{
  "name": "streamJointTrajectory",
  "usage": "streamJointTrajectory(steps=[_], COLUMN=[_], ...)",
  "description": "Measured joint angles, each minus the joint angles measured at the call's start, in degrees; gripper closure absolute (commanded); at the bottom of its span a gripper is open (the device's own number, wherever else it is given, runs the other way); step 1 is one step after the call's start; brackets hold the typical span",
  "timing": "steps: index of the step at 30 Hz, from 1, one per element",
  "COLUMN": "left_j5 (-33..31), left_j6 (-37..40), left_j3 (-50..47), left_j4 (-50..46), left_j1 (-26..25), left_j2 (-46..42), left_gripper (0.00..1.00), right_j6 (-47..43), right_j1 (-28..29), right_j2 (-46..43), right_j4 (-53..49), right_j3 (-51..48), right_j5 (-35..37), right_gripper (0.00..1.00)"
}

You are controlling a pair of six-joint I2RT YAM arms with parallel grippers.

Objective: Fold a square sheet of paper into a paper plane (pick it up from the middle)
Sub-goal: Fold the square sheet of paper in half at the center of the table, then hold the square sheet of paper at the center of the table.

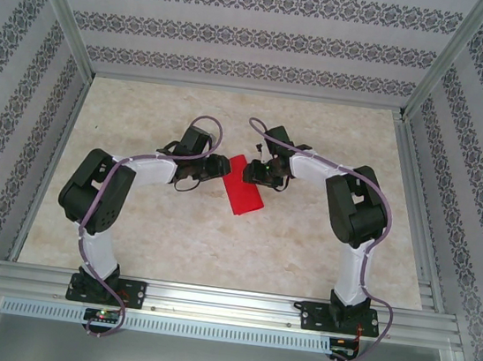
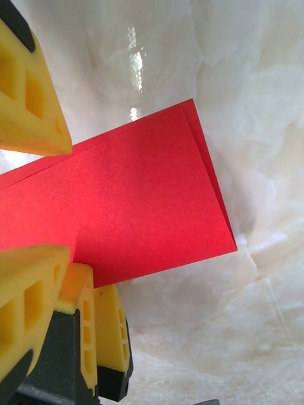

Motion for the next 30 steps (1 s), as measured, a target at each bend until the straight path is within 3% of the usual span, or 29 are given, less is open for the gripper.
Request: streamJointTrajectory(steps=[18, 30], left_j5=[0.00, -4.52], left_j6=[-0.39, -0.39], left_j3=[0.15, 0.76], left_j4=[0.15, -1.57], left_j1=[0.00, 0.00], left_j2=[0.15, 0.15], left_gripper=[0.62, 0.67], right_j6=[1.27, -0.28], right_j1=[0.00, 1.51], right_j2=[1.62, 2.49], right_j4=[-2.56, -5.25], right_j3=[2.51, 4.55], right_j5=[-0.09, 3.48], right_gripper=[0.47, 0.46])
